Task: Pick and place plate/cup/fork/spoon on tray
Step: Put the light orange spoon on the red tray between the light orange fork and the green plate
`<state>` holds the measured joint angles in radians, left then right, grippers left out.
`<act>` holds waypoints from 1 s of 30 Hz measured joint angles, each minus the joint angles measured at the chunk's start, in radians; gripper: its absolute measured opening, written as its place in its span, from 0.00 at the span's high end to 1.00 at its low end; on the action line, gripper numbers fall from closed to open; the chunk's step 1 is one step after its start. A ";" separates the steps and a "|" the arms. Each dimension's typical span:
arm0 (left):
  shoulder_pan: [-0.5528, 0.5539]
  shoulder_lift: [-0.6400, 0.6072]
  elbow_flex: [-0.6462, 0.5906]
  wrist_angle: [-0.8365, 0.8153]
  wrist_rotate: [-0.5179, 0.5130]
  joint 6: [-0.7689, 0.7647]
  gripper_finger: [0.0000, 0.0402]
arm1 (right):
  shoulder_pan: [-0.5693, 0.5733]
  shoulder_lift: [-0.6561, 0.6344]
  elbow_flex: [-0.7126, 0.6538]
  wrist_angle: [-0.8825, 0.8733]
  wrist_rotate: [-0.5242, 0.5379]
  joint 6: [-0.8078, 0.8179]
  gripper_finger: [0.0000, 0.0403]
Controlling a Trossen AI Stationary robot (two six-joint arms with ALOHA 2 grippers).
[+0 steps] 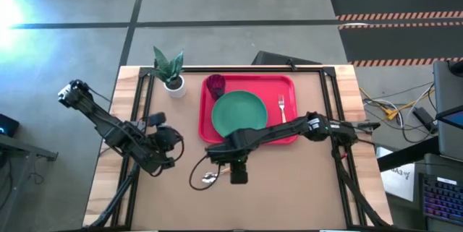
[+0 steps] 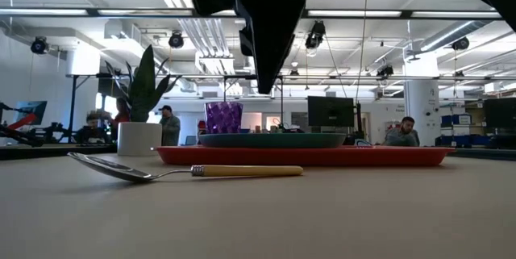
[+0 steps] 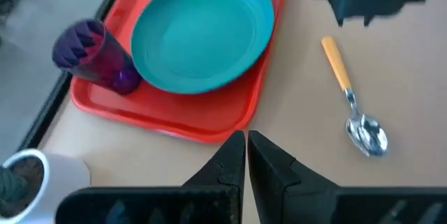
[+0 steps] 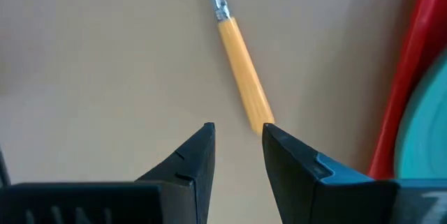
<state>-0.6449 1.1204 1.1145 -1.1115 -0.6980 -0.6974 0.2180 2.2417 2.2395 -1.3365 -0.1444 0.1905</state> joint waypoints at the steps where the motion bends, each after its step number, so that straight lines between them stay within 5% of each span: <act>1: 0.000 -0.005 -0.001 -0.010 0.011 -0.004 1.00 | 0.000 -0.002 -0.008 0.000 0.006 0.005 0.73; 13: 0.000 -0.096 0.031 -0.084 0.023 -0.004 1.00 | 0.002 0.006 -0.040 0.217 0.040 0.007 0.73; 30: -0.001 -0.138 0.027 -0.137 0.022 -0.004 1.00 | 0.002 0.086 -0.040 0.254 -0.047 -0.025 0.73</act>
<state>-0.6456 0.9829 1.1419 -1.2487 -0.6762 -0.7017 0.2199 2.3280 2.1990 -1.0824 -0.1909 0.1654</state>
